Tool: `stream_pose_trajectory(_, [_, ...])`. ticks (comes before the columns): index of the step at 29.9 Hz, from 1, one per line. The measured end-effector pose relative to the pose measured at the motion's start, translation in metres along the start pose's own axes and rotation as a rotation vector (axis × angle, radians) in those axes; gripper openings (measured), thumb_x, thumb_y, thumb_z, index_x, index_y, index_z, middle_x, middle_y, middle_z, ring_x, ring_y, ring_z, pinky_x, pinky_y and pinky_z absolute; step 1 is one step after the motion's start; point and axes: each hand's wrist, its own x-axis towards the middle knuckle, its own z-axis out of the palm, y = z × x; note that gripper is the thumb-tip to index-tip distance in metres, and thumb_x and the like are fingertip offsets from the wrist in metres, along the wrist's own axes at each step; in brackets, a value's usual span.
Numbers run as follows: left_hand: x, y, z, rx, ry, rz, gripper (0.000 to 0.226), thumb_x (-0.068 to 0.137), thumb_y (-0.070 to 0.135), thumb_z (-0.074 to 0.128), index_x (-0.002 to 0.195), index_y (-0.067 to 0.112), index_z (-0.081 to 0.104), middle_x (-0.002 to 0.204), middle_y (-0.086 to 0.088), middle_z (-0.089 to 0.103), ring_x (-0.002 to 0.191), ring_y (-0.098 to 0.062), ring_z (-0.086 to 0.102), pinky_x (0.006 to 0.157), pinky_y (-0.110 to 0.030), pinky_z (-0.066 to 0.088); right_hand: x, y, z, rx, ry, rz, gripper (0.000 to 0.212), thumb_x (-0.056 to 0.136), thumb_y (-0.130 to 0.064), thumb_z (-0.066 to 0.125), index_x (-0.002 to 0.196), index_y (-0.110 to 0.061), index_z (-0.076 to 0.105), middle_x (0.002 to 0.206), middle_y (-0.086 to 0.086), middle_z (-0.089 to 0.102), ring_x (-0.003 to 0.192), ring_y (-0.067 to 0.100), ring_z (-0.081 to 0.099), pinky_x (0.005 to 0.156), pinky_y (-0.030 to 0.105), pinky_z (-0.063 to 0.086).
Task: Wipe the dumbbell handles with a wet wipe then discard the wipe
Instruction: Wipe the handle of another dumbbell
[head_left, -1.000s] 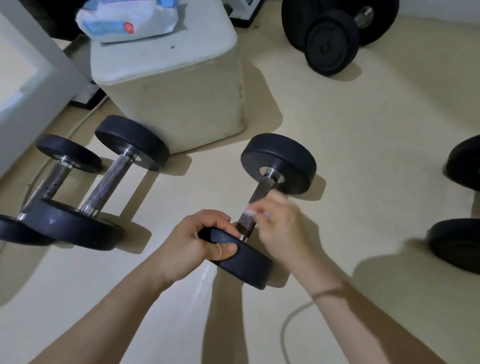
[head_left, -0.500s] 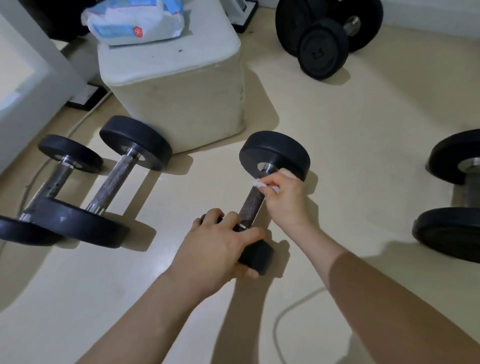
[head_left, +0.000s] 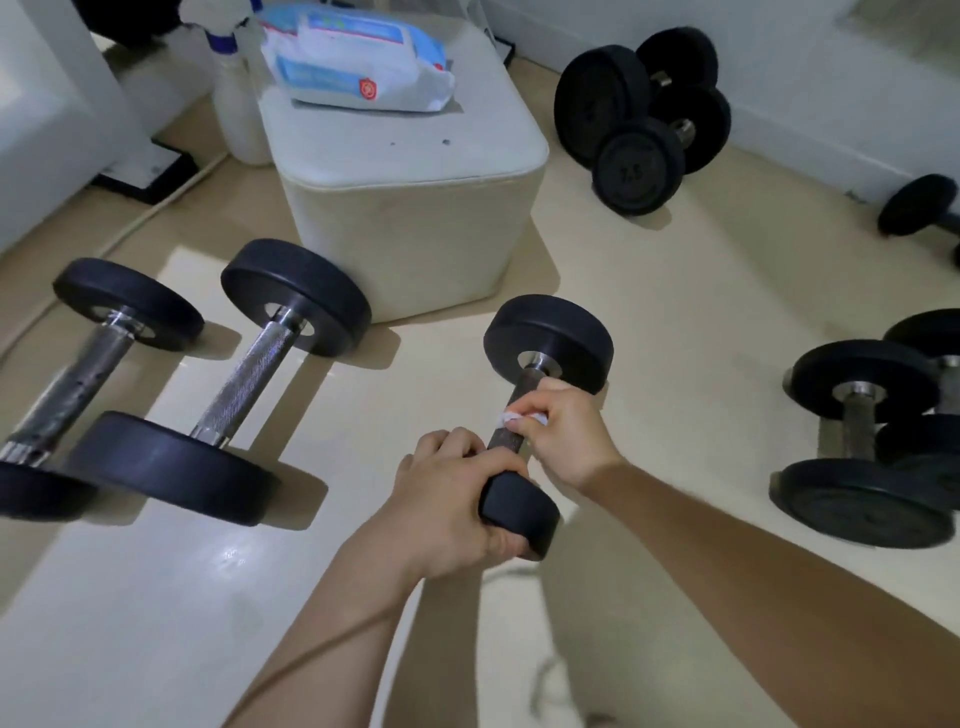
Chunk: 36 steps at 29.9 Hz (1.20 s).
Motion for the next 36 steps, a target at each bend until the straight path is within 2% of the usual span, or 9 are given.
stream_pose_trajectory(4, [0.007,0.005,0.002,-0.139,0.097,-0.147,0.043,0.065,0.077,0.046,0.092,0.046,0.059,0.105,0.018,0.044,0.112,-0.012,0.032,0.101,-0.037,0.033,0.005,0.009,0.004,0.104,0.251,0.061,0.008,0.083,-0.018,0.067,0.079,-0.021,0.074,0.082,-0.008,0.054,0.074,0.005,0.056,0.075,0.032,0.051])
stream_pose_trajectory(9, [0.008,0.016,0.031,0.248,0.501,-0.204,0.048,0.089,0.056,0.023,0.095,0.028,0.062,0.100,-0.001,0.057,0.099,-0.025,0.051,0.083,-0.041,0.045,-0.020,0.012,0.014,0.181,0.057,-0.067,0.012,0.078,-0.008,0.069,0.076,-0.018,0.075,0.072,-0.009,0.063,0.067,0.007,0.056,0.067,0.019,0.047])
stream_pose_trajectory(13, [0.002,0.020,0.043,0.301,0.540,-0.196,0.047,0.098,0.043,0.020,0.101,0.022,0.062,0.105,-0.005,0.055,0.099,-0.027,0.051,0.088,-0.040,0.044,0.009,0.015,-0.002,0.227,0.245,0.030,0.009,0.083,-0.014,0.070,0.075,-0.015,0.072,0.080,0.006,0.059,0.069,0.007,0.053,0.061,0.007,0.039])
stream_pose_trajectory(18, [0.005,0.008,0.036,0.231,0.544,-0.192,0.045,0.099,0.041,0.018,0.098,0.026,0.061,0.106,0.002,0.053,0.104,-0.020,0.048,0.093,-0.035,0.039,-0.029,0.012,0.009,0.316,0.000,-0.059,0.005,0.080,-0.010,0.072,0.077,-0.011,0.075,0.071,-0.011,0.063,0.065,-0.007,0.056,0.058,0.001,0.036])
stream_pose_trajectory(22, [0.005,0.005,0.027,0.118,0.627,-0.203,0.040,0.099,0.038,0.024,0.096,0.023,0.061,0.100,0.006,0.055,0.099,-0.014,0.048,0.089,-0.025,0.036,0.008,0.018,0.019,0.433,0.257,-0.005,0.007,0.078,-0.013,0.074,0.073,-0.016,0.072,0.068,-0.010,0.058,0.063,0.003,0.057,0.062,0.010,0.043])
stream_pose_trajectory(24, [0.003,0.009,0.020,0.172,0.667,-0.246,0.039,0.098,0.035,0.024,0.099,0.021,0.061,0.104,0.004,0.055,0.101,-0.018,0.050,0.088,-0.026,0.038,-0.007,0.019,0.035,0.438,0.144,-0.060,0.009,0.077,-0.010,0.074,0.073,-0.018,0.073,0.070,-0.006,0.062,0.065,0.009,0.059,0.063,0.019,0.047])
stream_pose_trajectory(31, [-0.009,0.025,0.026,0.566,0.348,-0.198,0.044,0.079,0.057,0.048,0.117,0.036,0.055,0.134,0.000,0.047,0.131,-0.031,0.038,0.105,-0.052,0.032,0.027,0.019,0.032,0.438,0.238,-0.083,0.010,0.079,-0.010,0.071,0.075,-0.019,0.072,0.072,-0.009,0.056,0.064,0.010,0.052,0.062,0.022,0.046])
stream_pose_trajectory(34, [-0.011,0.028,0.019,0.584,0.218,-0.254,0.050,0.070,0.059,0.054,0.119,0.051,0.047,0.143,0.002,0.038,0.137,-0.036,0.028,0.101,-0.060,0.034,0.000,0.019,0.044,0.435,0.015,-0.218,0.016,0.076,-0.005,0.071,0.079,-0.019,0.076,0.072,-0.007,0.064,0.063,0.007,0.056,0.061,0.015,0.042])
stream_pose_trajectory(36, [-0.010,0.031,0.015,0.628,0.191,-0.228,0.046,0.068,0.055,0.060,0.113,0.052,0.049,0.140,0.003,0.041,0.135,-0.040,0.031,0.094,-0.063,0.038,0.022,0.026,0.041,0.398,0.110,-0.220,0.016,0.077,-0.005,0.070,0.080,-0.019,0.076,0.071,-0.009,0.062,0.063,0.005,0.056,0.061,0.013,0.041])
